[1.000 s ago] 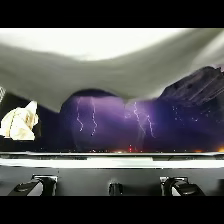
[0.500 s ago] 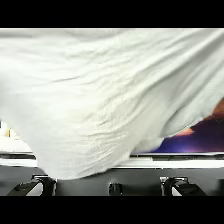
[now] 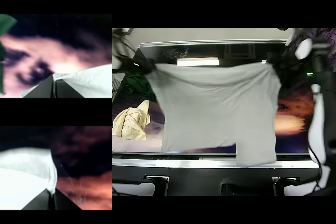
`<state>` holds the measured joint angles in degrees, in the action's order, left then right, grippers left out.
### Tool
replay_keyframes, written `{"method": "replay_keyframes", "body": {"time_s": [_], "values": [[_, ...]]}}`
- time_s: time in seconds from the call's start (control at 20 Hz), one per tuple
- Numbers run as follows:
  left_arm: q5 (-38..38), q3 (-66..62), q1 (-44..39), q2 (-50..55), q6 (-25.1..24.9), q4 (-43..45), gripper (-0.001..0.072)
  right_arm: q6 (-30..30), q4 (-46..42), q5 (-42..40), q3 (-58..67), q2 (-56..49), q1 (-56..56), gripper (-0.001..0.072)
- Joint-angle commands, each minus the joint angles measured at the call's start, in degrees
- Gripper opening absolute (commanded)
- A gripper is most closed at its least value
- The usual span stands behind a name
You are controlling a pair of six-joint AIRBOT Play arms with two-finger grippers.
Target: Fold the clothes and pants, and hang the long-sleeved shirts on hangers.
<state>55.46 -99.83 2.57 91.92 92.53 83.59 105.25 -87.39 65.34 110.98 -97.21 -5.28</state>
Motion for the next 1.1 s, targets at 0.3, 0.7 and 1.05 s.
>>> {"method": "replay_keyframes", "body": {"time_s": [0.3,0.7,1.05], "values": [[0.4,-0.9,-2.6,13.3,0.1,-8.9,0.0576,-2.1,10.7,2.0,0.1,-13.9,0.4,0.0372],[22.8,3.1,16.8,-3.9,-4.1,-9.2,0.0627,-24.4,17.6,20.9,-9.0,4.4,15.8,0.0488],[22.1,37.6,26.7,-25.7,1.8,-11.1,0.0615,-30.7,29.5,18.2,-49.4,18.5,35.5,0.0599]]}}
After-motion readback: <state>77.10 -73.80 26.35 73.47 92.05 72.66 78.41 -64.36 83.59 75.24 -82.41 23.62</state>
